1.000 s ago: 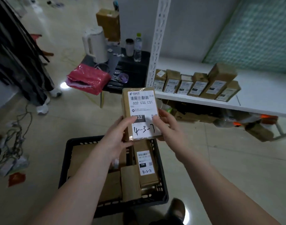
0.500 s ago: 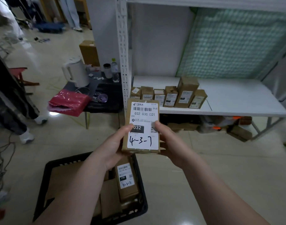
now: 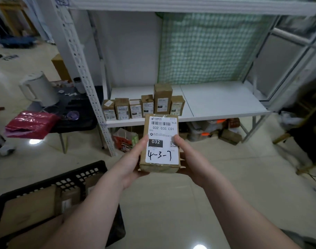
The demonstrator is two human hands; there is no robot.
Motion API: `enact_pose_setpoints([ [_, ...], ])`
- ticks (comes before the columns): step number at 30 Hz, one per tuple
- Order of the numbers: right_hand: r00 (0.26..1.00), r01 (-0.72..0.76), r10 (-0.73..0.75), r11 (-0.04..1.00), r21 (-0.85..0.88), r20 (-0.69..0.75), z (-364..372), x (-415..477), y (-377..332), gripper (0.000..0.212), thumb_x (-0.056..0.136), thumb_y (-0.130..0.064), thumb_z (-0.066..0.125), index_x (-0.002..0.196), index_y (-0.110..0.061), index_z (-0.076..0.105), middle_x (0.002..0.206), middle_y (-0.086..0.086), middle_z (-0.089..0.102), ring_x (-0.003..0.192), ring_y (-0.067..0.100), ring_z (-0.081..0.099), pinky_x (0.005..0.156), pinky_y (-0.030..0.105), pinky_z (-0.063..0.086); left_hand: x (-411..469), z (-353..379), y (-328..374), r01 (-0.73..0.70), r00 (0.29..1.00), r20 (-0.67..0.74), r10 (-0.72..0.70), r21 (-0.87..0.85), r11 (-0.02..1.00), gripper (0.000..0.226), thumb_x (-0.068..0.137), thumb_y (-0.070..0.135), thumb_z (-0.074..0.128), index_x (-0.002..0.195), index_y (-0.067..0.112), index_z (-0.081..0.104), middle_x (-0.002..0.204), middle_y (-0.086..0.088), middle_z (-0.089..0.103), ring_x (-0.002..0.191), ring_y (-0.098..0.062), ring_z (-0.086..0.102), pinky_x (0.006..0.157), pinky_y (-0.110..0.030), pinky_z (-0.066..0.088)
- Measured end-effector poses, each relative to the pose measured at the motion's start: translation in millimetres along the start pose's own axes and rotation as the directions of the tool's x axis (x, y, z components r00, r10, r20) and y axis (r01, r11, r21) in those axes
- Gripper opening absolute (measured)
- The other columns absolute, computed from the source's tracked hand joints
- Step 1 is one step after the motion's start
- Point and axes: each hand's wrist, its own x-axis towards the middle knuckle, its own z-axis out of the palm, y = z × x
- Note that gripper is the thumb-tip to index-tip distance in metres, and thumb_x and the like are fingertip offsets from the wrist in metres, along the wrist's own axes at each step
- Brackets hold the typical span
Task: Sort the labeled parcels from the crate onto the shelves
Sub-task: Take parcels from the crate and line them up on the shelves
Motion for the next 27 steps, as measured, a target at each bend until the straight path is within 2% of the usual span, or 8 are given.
enact_pose_setpoints([
  [4, 1.000, 0.004, -0.004, 1.000, 0.002, -0.031, -44.4, -16.2, 1.2, 0.047, 0.085, -0.065, 0.051, 0.114, -0.032, 0.067, 0.099, -0.003, 0.077, 0.079, 0.008, 0.073, 0.064, 0.023, 0.054, 10.6, 47.8, -5.5, 0.009, 1.000, 0.021, -0.009, 0.005, 1.000, 0.070, 0.058, 0.084, 0.050, 0.112, 0.042, 0.066, 0.112, 0.007, 0.071, 0.110, -0.015, 0.062, 0.101, -0.043, 0.041],
  [8, 0.999, 0.012, -0.012, 1.000, 0.011, -0.049, -78.7, -27.7, 3.6, 0.043, 0.087, -0.064, 0.050, 0.111, -0.033, 0.068, 0.099, -0.001, 0.077, 0.078, 0.009, 0.073, 0.063, 0.023, 0.054, 20.8, 82.2, -6.5, 0.028, 0.999, 0.037, -0.029, 0.032, 0.999, 0.072, 0.062, 0.084, 0.045, 0.114, 0.040, 0.065, 0.112, 0.007, 0.071, 0.110, -0.017, 0.062, 0.104, -0.045, 0.038],
  [14, 0.999, 0.017, -0.017, 1.000, 0.006, -0.044, -108.0, -29.5, 6.8, 0.049, 0.087, -0.067, 0.049, 0.119, -0.034, 0.065, 0.104, -0.004, 0.076, 0.083, 0.009, 0.071, 0.067, 0.024, 0.055, 40.6, 103.3, -1.2, 0.045, 0.998, 0.040, -0.047, 0.063, 0.997, 0.067, 0.064, 0.082, 0.045, 0.111, 0.039, 0.068, 0.112, 0.006, 0.071, 0.109, -0.018, 0.064, 0.092, -0.041, 0.045],
  [19, 0.999, 0.005, -0.004, 1.000, 0.013, -0.051, -125.9, -11.9, 5.7, 0.050, 0.084, -0.067, 0.051, 0.120, -0.034, 0.064, 0.100, -0.009, 0.076, 0.079, 0.005, 0.071, 0.061, 0.019, 0.054, 68.3, 110.8, 1.4, 0.060, 0.998, 0.023, -0.062, 0.089, 0.994, 0.067, 0.059, 0.082, 0.053, 0.103, 0.036, 0.072, 0.107, 0.004, 0.073, 0.101, -0.015, 0.068, 0.079, -0.035, 0.048],
  [22, 0.998, -0.010, 0.010, 1.000, 0.002, -0.067, -140.3, 7.2, 1.3, 0.045, 0.088, -0.065, 0.049, 0.119, -0.035, 0.064, 0.102, -0.009, 0.076, 0.081, 0.005, 0.071, 0.066, 0.022, 0.054, 94.4, 113.5, 5.1, 0.068, 0.997, 0.036, -0.071, 0.093, 0.993, 0.065, 0.062, 0.081, 0.054, 0.103, 0.035, 0.073, 0.107, 0.003, 0.073, 0.098, -0.015, 0.069, 0.081, -0.035, 0.048],
  [25, 0.996, -0.018, 0.018, 1.000, 0.001, -0.088, -158.6, 32.9, -7.0, 0.044, 0.089, -0.063, 0.050, 0.118, -0.033, 0.065, 0.103, -0.009, 0.075, 0.084, 0.007, 0.071, 0.072, 0.025, 0.053, 127.4, 117.3, 13.8, 0.069, 0.997, 0.033, -0.072, 0.088, 0.994, 0.069, 0.058, 0.081, 0.058, 0.107, 0.034, 0.071, 0.107, 0.002, 0.073, 0.105, -0.020, 0.066, 0.091, -0.039, 0.047],
  [27, 0.995, -0.027, 0.027, 1.000, -0.004, -0.097, -172.0, 53.0, -16.4, 0.046, 0.088, -0.062, 0.052, 0.121, -0.033, 0.063, 0.104, -0.008, 0.075, 0.083, 0.006, 0.070, 0.073, 0.026, 0.053, 152.0, 119.7, 23.5, 0.065, 0.997, 0.041, -0.069, 0.091, 0.994, 0.069, 0.054, 0.081, 0.060, 0.104, 0.035, 0.072, 0.107, 0.001, 0.073, 0.106, -0.021, 0.065, 0.091, -0.039, 0.047],
])
